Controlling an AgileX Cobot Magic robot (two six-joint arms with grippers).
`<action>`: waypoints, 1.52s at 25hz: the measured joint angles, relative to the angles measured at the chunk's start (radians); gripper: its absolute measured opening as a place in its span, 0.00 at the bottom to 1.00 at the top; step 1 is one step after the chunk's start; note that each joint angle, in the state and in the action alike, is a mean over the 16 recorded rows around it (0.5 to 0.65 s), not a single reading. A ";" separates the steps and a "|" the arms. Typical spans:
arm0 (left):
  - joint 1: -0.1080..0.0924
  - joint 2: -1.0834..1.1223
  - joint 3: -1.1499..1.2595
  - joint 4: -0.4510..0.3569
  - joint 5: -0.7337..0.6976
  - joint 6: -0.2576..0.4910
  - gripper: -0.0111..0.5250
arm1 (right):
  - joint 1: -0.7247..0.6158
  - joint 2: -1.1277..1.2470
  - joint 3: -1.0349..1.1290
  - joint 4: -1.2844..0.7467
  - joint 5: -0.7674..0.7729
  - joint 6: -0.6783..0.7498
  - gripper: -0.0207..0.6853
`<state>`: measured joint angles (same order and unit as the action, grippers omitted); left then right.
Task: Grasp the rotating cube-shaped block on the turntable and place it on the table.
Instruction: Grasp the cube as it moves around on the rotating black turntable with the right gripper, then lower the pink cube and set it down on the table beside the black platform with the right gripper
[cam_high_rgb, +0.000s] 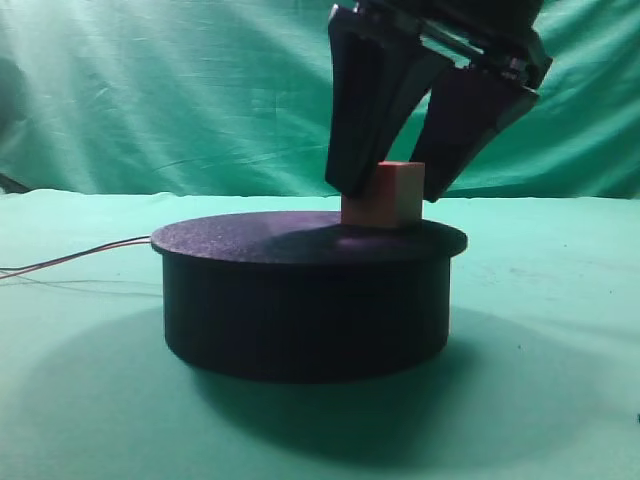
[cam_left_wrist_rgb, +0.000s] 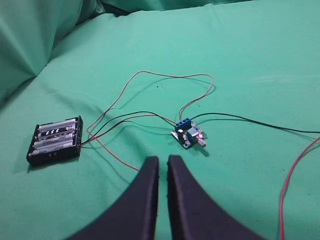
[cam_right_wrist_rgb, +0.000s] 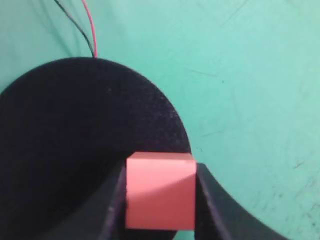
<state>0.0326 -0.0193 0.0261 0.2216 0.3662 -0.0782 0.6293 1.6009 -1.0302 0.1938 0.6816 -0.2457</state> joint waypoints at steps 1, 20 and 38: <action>0.000 0.000 0.000 0.000 0.000 0.000 0.02 | -0.012 -0.011 -0.001 -0.017 0.009 0.019 0.38; 0.000 0.000 0.000 0.000 0.000 0.000 0.02 | -0.103 -0.106 0.342 -0.080 -0.095 0.159 0.48; 0.000 0.000 0.000 0.000 0.000 0.000 0.02 | -0.078 -0.430 0.205 -0.118 0.208 0.257 0.15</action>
<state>0.0326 -0.0193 0.0261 0.2216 0.3662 -0.0782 0.5513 1.1708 -0.8249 0.0759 0.8896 0.0115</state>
